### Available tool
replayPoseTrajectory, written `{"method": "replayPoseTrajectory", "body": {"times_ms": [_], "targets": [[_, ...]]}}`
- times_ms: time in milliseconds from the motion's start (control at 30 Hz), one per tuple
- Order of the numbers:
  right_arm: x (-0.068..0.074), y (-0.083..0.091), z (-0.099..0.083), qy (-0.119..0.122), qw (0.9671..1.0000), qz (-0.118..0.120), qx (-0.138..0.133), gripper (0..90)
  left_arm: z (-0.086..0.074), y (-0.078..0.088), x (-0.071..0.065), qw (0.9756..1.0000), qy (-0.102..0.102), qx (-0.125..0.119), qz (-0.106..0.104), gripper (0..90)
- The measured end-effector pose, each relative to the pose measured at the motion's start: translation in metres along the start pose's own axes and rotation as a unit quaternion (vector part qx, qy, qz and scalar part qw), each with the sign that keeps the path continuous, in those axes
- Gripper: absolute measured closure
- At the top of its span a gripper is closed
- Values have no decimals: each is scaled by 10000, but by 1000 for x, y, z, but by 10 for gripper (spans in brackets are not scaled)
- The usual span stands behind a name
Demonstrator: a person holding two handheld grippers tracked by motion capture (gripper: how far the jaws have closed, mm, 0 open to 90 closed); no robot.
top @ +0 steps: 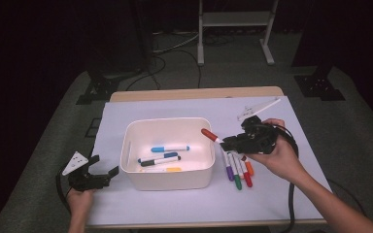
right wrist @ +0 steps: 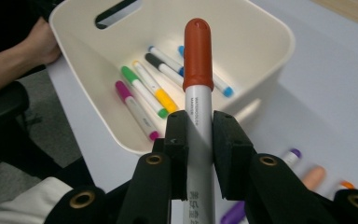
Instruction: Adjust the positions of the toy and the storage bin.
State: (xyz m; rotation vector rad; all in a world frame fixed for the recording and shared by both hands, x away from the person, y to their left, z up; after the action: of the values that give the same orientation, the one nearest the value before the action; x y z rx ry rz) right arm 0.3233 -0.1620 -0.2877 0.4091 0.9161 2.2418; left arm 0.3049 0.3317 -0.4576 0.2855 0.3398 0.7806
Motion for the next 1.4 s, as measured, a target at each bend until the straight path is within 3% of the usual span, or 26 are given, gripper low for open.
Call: {"method": "replayPoseTrajectory", "body": {"times_ms": [400,667,1100,1400], "targets": [[33,-28,31,439,9978,493,20,758,0,0,0,10000,-3,3,-11,0],[45,-43,45,584,9959,697,8,758,0,1,0,10000,3,-2,-13,0],[56,-74,59,777,9925,924,195,757,0,1,0,10000,11,-3,-19,0],[66,-98,65,977,9904,926,325,757,0,1,0,10000,25,-18,-32,0]]}}
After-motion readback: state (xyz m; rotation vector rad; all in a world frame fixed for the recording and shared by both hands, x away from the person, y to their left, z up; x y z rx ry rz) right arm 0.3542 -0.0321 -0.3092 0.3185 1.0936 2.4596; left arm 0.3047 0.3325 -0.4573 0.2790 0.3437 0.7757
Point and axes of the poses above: each handheld gripper's, and its own axes: y roughly backward along the jaws, z roughly out of its top, x roughly to its left, the point moved 1 cm from there along -y, roughly forward along the jaws, and after that the axes turned 12 degrees about -z, right-handed, at the moved point
